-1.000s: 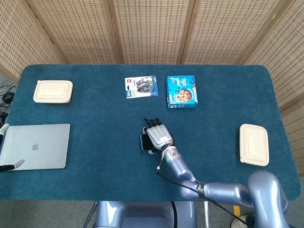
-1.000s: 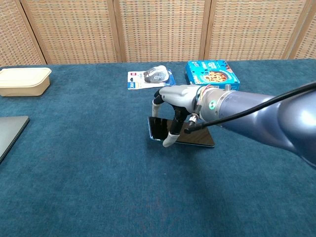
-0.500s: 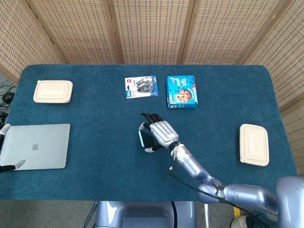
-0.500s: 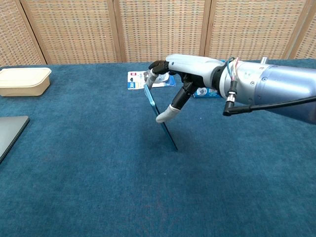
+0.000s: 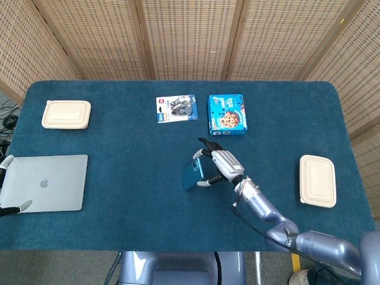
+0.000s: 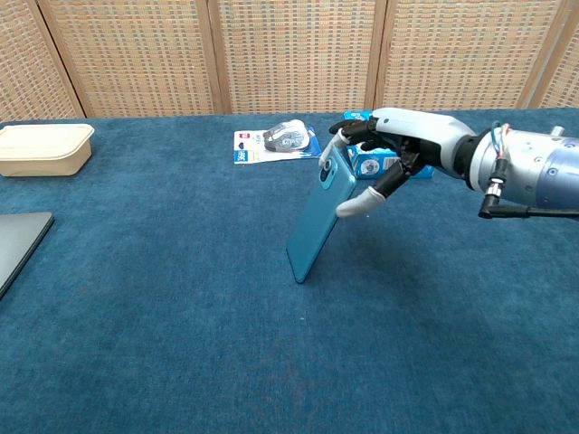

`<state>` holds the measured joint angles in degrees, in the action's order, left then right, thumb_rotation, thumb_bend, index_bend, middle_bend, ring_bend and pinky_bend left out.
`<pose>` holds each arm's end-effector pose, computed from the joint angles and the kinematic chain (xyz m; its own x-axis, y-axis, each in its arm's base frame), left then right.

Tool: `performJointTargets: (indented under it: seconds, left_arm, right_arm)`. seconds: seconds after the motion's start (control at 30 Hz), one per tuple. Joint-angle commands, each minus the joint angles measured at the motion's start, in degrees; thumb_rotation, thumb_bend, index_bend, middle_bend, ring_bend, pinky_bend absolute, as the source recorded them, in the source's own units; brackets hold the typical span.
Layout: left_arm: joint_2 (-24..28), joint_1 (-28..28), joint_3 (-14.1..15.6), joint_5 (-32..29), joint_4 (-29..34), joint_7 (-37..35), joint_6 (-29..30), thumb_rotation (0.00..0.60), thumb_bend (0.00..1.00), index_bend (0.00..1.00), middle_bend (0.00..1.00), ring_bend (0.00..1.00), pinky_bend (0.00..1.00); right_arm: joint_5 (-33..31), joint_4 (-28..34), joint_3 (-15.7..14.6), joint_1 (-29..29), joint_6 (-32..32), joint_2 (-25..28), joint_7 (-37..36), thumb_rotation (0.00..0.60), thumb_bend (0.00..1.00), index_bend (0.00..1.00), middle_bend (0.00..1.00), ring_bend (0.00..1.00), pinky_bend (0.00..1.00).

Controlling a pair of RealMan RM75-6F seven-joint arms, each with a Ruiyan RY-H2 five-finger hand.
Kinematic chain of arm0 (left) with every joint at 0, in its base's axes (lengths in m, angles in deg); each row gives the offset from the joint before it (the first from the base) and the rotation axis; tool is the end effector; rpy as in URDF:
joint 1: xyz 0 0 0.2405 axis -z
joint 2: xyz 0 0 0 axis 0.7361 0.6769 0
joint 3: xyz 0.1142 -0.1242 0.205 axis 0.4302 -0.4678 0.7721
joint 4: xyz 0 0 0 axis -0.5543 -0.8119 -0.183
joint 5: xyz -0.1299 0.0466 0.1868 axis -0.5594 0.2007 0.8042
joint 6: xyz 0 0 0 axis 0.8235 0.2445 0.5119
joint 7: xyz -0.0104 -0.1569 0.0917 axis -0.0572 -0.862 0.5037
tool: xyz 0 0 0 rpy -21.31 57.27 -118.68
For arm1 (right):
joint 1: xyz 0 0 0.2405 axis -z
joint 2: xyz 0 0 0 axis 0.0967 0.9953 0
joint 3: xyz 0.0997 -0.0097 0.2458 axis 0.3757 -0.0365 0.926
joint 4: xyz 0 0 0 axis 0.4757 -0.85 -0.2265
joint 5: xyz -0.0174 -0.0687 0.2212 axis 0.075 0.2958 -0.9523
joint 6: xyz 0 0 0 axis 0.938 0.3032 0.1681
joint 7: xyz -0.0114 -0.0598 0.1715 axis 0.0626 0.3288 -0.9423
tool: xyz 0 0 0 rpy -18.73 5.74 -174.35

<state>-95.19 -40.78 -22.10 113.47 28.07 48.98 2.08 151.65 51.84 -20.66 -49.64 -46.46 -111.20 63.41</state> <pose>-0.3420 0.2348 0.1729 0.3262 0.0893 0.9411 0.9225 0.1870 -0.3375 -0.1124 -0.4063 -0.0588 -0.0081 -0.4879 0.8729 -0.9452 -0.2811 -0.1659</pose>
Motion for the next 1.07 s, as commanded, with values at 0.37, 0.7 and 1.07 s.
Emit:
performJointTargets:
  seconds: [0.37, 0.7, 1.07]
  left_arm:
    - [0.03, -0.33, 0.22, 0.77, 0.84, 0.72, 1.06, 0.600, 0.00, 0.00, 0.00, 0.00, 0.00]
    - [0.04, -0.95, 1.01, 3.03, 1.69, 1.23, 2.55, 0.600, 0.00, 0.00, 0.00, 0.00, 0.00]
    - [-2.32, -1.68, 1.55, 8.68, -1.59, -0.29, 6.52, 0.600, 0.00, 0.00, 0.00, 0.00, 0.00]
  right_arm:
    - [13.85, -6.50, -8.29, 2.34, -1.96, 8.93, -4.10, 0.600, 0.00, 0.00, 0.00, 0.00, 0.00]
    - [18.02, 5.45, -9.36, 8.17, -13.94, 21.56, -0.35, 0.600, 0.00, 0.00, 0.00, 0.00, 0.00]
    - [17.02, 11.56, -15.02, 26.10, -35.55, 25.94, 17.59, 0.600, 0.00, 0.00, 0.00, 0.00, 0.00]
